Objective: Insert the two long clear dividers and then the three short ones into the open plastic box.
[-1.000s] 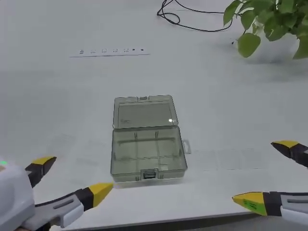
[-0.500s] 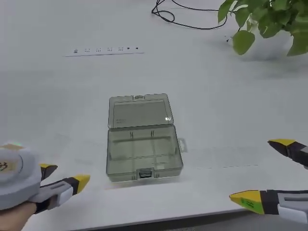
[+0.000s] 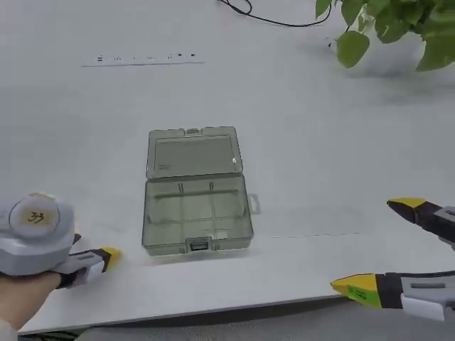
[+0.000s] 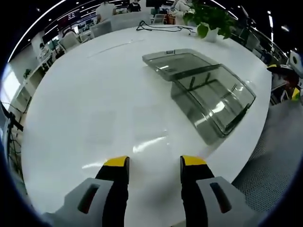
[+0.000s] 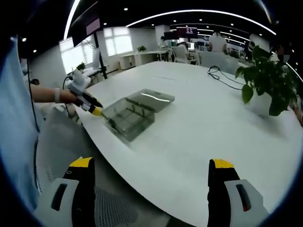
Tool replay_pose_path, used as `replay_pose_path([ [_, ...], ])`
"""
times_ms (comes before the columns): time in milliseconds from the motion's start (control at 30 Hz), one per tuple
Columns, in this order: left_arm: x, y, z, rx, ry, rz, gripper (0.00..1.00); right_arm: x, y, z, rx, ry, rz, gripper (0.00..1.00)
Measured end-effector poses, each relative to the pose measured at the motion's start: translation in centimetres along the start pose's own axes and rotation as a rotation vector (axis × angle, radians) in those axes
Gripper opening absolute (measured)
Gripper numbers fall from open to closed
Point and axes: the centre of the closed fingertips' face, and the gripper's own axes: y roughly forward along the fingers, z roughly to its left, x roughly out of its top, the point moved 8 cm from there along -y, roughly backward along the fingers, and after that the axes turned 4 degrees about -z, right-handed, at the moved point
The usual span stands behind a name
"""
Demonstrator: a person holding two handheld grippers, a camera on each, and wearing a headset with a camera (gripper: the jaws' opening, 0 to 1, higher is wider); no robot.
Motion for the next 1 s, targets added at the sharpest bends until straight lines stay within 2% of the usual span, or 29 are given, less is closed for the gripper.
replay_pose_path([
  [33,0.0,0.1,0.0,0.008,0.003,0.019,0.41,0.0,-0.2,-0.1,0.004,0.001,0.002,1.0],
  [133,0.4,0.3,-0.1,0.01,-0.007,0.03,0.4,0.2,-0.9,-0.3,0.014,0.002,-0.002,1.0],
  [233,0.6,0.3,-0.1,0.021,-0.021,0.06,0.4,0.0,-1.4,-0.7,0.022,0.01,-0.005,1.0],
  [367,0.8,0.3,0.1,0.029,-0.035,0.094,0.36,-0.1,-1.7,-1.1,0.052,0.01,0.0,1.0],
  [500,1.0,0.4,0.3,0.032,-0.046,0.118,0.32,0.3,-1.7,-1.1,0.053,0.003,-0.009,1.0],
  [733,1.2,0.3,0.5,0.037,-0.056,0.14,0.31,1.2,-0.5,0.0,0.038,-0.009,-0.032,1.0],
  [767,1.1,0.2,0.7,0.053,-0.089,0.15,0.31,1.4,0.0,0.3,0.036,-0.003,-0.032,1.0],
  [800,1.2,0.2,0.8,0.052,-0.088,0.147,0.31,1.4,0.2,0.5,0.032,0.001,-0.027,1.0],
  [833,1.3,-0.1,0.9,0.047,-0.119,0.147,0.3,1.4,0.6,0.7,0.024,0.006,-0.007,1.0],
  [1000,1.1,-0.3,1.5,0.033,-0.122,0.145,0.3,1.6,1.4,1.9,0.034,-0.005,0.004,1.0],
])
